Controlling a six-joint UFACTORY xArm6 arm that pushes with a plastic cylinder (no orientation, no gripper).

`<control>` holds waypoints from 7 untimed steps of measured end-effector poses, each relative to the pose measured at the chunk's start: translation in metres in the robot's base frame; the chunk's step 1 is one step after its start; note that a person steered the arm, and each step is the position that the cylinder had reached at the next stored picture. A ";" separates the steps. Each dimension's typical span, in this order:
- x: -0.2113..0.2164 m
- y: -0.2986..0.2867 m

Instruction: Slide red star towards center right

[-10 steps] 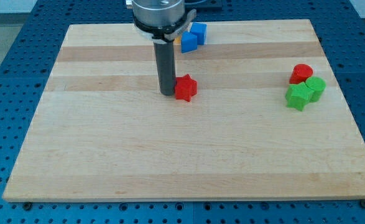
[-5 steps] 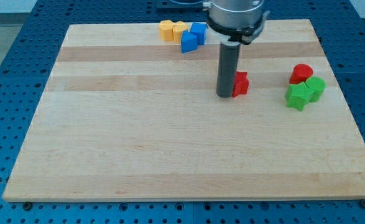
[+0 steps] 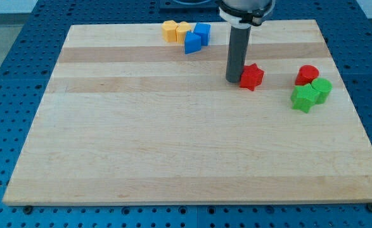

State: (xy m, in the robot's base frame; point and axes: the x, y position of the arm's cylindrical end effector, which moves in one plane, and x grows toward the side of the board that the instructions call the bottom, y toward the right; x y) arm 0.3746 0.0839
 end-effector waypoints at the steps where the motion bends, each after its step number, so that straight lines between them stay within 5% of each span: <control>1: 0.000 0.012; 7: -0.028 0.058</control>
